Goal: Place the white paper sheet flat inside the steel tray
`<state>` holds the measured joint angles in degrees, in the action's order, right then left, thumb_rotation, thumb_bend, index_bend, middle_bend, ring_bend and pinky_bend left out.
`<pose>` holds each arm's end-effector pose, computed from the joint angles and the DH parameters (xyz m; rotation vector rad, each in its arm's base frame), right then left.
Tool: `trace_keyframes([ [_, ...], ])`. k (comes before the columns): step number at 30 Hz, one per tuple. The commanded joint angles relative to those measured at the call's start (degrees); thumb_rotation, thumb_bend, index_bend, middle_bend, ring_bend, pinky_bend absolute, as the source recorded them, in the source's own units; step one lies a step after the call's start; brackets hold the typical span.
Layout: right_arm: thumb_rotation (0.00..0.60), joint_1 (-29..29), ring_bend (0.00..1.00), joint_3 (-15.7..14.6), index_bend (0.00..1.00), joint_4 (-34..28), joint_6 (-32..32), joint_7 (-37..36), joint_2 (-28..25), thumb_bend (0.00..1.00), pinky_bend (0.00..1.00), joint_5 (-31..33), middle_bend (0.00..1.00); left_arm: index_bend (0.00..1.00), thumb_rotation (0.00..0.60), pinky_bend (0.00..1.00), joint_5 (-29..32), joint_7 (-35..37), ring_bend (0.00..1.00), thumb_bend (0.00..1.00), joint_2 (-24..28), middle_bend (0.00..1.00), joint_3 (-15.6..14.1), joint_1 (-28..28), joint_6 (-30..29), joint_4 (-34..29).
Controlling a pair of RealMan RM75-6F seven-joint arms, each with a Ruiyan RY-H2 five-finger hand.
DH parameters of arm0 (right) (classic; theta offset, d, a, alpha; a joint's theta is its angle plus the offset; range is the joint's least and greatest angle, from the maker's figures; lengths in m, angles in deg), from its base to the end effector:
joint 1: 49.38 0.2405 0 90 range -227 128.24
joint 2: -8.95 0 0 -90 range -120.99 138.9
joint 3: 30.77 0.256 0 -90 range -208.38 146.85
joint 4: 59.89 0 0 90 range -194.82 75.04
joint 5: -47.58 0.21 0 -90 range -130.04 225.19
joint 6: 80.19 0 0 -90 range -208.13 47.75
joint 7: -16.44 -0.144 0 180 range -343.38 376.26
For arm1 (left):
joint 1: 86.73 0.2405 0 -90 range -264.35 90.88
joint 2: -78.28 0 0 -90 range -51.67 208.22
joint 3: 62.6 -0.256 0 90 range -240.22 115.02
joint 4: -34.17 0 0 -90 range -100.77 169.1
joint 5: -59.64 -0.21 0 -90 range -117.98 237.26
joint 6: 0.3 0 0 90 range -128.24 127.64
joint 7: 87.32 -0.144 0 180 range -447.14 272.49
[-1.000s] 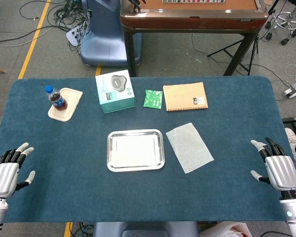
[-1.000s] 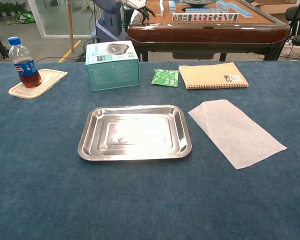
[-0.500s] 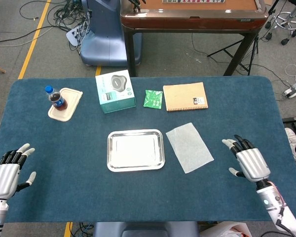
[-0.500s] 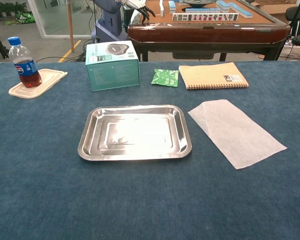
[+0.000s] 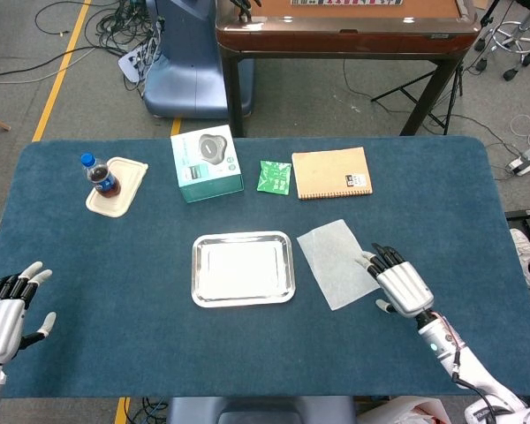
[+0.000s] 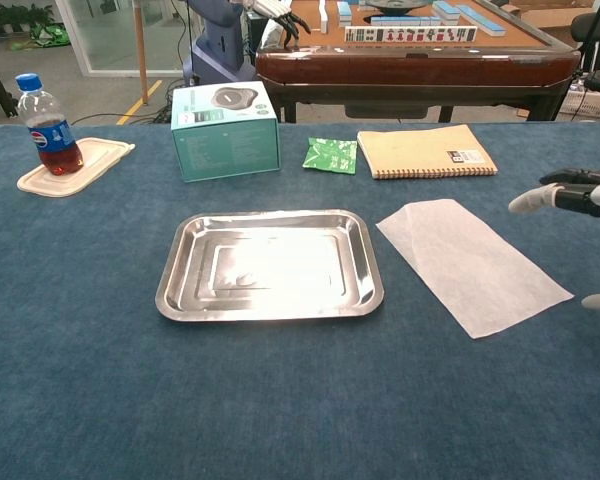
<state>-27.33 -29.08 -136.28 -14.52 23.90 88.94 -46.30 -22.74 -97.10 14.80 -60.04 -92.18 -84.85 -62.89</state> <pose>-0.2735 -0.2603 0.0386 1.9186 -0.7220 0.8164 -0.3027 0.1815 0.1561 -1.3891 -0.8620 -0.7985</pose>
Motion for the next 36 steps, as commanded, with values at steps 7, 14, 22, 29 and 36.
trace_keyframes([
  [7,0.600,2.67,0.04,-1.06,0.16,7.95,-1.40,-3.39,5.76,0.08,0.15,-0.80,0.17,0.19,0.600,0.11,-0.11,0.21,0.14,0.31,-0.09,0.12,-0.12,0.30,-0.21,0.19],
  [14,0.600,3.31,0.04,-1.85,0.21,13.67,-0.27,-6.64,8.75,0.09,0.15,-1.30,0.17,0.19,0.600,0.11,0.11,0.27,0.14,0.31,-0.10,0.12,-0.14,0.70,-0.50,0.28],
  [22,0.600,3.66,0.04,-2.29,0.21,18.07,0.52,-8.06,10.76,0.10,0.15,-1.08,0.17,0.19,0.600,0.11,0.16,0.12,0.14,0.31,-0.12,0.12,-0.02,0.74,-0.49,0.27],
  [29,0.600,3.94,0.04,-2.48,0.21,20.20,0.98,-9.32,11.70,0.10,0.15,-0.65,0.17,0.19,0.600,0.11,0.25,0.05,0.14,0.31,-0.21,0.12,0.10,0.75,-0.45,0.28],
  [36,0.600,3.86,0.04,-2.02,0.21,21.11,1.97,-10.67,11.59,0.10,0.15,0.29,0.17,0.19,0.600,0.11,0.41,-0.13,0.14,0.31,-0.28,0.12,0.16,0.75,-0.31,0.38],
])
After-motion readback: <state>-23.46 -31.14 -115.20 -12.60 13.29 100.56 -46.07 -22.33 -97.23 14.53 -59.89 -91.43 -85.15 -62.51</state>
